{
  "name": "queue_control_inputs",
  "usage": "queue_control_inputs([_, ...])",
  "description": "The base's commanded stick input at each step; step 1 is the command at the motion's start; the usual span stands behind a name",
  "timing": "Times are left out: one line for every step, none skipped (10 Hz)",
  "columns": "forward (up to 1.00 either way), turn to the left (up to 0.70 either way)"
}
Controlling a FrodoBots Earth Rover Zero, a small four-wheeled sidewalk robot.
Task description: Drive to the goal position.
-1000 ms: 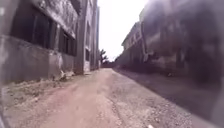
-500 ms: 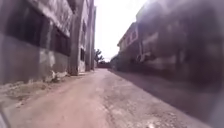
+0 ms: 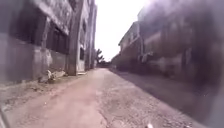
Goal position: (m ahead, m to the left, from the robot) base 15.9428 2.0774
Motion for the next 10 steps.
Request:
queue_control_inputs([0.6, 0.0])
queue_control_inputs([0.6, 0.0])
queue_control_inputs([0.6, 0.0])
queue_control_inputs([0.6, 0.0])
queue_control_inputs([0.6, 0.0])
queue_control_inputs([0.6, 0.0])
queue_control_inputs([0.6, 0.0])
queue_control_inputs([0.6, 0.0])
queue_control_inputs([0.6, 0.0])
queue_control_inputs([0.6, 0.0])
